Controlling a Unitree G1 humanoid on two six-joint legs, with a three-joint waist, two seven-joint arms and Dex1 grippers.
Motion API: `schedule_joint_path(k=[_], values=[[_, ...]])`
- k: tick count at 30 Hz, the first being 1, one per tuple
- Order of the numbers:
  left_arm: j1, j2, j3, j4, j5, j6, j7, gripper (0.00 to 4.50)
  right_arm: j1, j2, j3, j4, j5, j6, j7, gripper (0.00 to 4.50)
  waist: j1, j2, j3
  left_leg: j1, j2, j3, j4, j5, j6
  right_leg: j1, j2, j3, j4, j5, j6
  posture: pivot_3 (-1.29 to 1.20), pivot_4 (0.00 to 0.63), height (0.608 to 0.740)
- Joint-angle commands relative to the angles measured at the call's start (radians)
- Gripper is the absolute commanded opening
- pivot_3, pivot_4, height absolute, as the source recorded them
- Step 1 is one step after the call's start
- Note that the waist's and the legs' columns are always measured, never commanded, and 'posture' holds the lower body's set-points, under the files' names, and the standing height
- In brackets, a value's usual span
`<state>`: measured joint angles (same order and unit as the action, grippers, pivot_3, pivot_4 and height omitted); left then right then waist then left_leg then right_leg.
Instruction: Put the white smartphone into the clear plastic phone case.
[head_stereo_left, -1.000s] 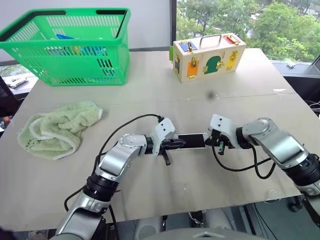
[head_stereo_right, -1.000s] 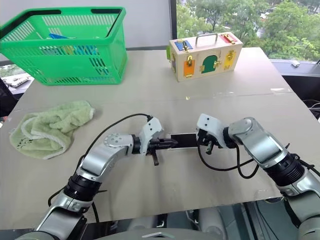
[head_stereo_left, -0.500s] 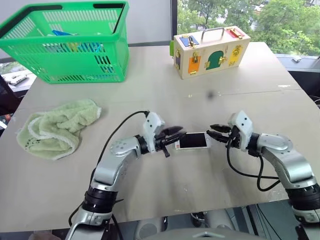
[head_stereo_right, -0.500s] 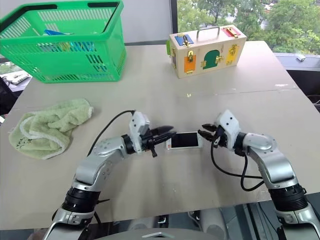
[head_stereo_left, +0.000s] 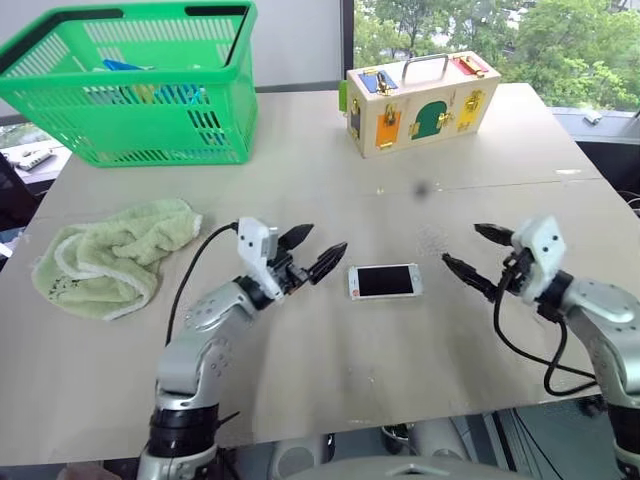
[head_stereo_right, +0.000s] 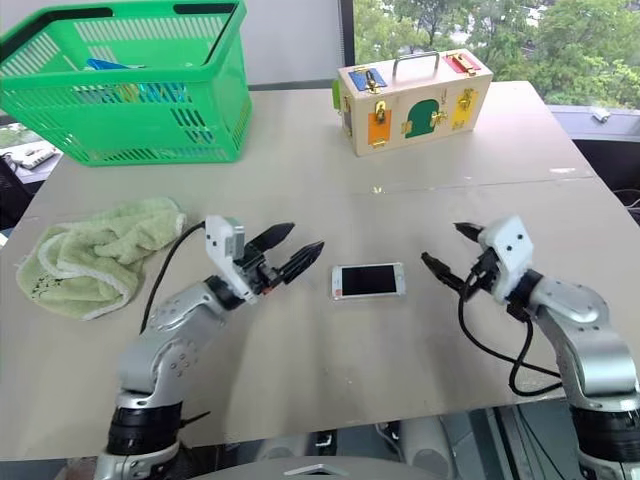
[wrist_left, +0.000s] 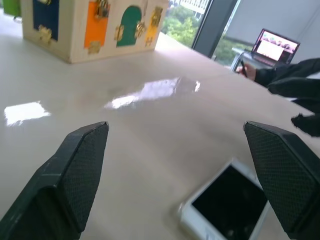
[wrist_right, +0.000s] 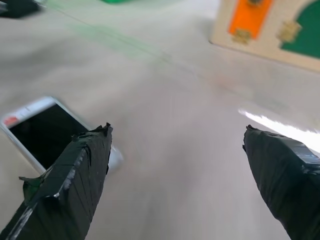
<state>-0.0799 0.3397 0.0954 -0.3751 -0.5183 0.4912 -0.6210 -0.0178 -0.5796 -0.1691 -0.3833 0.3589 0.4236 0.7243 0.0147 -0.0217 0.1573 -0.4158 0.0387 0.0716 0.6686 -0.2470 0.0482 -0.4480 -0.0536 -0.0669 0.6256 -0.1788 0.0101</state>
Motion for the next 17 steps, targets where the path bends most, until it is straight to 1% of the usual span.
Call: schedule_joint_path(k=[1, 6, 8, 10, 13, 17], values=[[0.075, 0.068, 0.049, -0.092, -0.039, -0.001, -0.044, 4.46, 0.111, -0.025, -0.094, -0.063, -0.011, -0.064, -0.007, 4.5, 0.001, 0.0, 0.0, 0.0, 0.0, 0.0, 0.0, 0.0, 0.0, 0.0, 0.0, 0.0, 0.0, 0.0, 0.0, 0.0, 0.15, 0.74], [0.206, 0.138, 0.084, -0.16, -0.081, 0.002, -0.081, 4.46, 0.252, -0.014, -0.179, -0.086, -0.005, -0.124, -0.016, 4.5, -0.001, 0.001, 0.001, 0.001, 0.0, 0.001, 0.001, 0.0, -0.001, 0.0, -0.002, 0.001, 0.0, 0.0, 0.0, 0.0, 0.15, 0.74], [0.252, 0.148, 0.103, -0.186, -0.092, 0.003, -0.073, 4.46, 0.298, -0.009, -0.204, -0.096, 0.001, -0.139, -0.014, 4.5, -0.001, 0.002, 0.001, 0.001, 0.0, 0.0, 0.001, -0.003, -0.005, 0.0, -0.003, 0.001, 0.0, 0.0, 0.0, 0.0, 0.15, 0.74], [0.286, 0.148, 0.122, -0.19, -0.097, -0.001, -0.058, 4.46, 0.324, -0.005, -0.219, -0.1, 0.004, -0.149, -0.018, 4.5, -0.001, 0.003, 0.002, 0.002, 0.001, 0.0, 0.001, -0.003, -0.005, 0.0, -0.007, 0.0, 0.0, 0.0, 0.0, 0.0, 0.15, 0.74], [0.336, 0.137, 0.143, -0.179, -0.082, -0.025, -0.043, 4.46, 0.353, 0.001, -0.241, -0.099, 0.007, -0.161, -0.023, 4.5, -0.001, 0.006, 0.004, 0.001, 0.001, 0.0, 0.001, -0.003, -0.005, 0.0, -0.007, -0.001, 0.0, 0.0, 0.0, 0.0, 0.15, 0.74], [0.367, 0.136, 0.145, -0.174, -0.074, -0.038, -0.035, 4.46, 0.358, -0.003, -0.248, -0.084, 0.011, -0.174, -0.021, 4.5, -0.001, 0.006, 0.005, 0.001, 0.0, 0.0, 0.001, -0.003, -0.005, 0.0, -0.008, -0.001, 0.0, 0.0, 0.0, 0.0, 0.15, 0.74]])
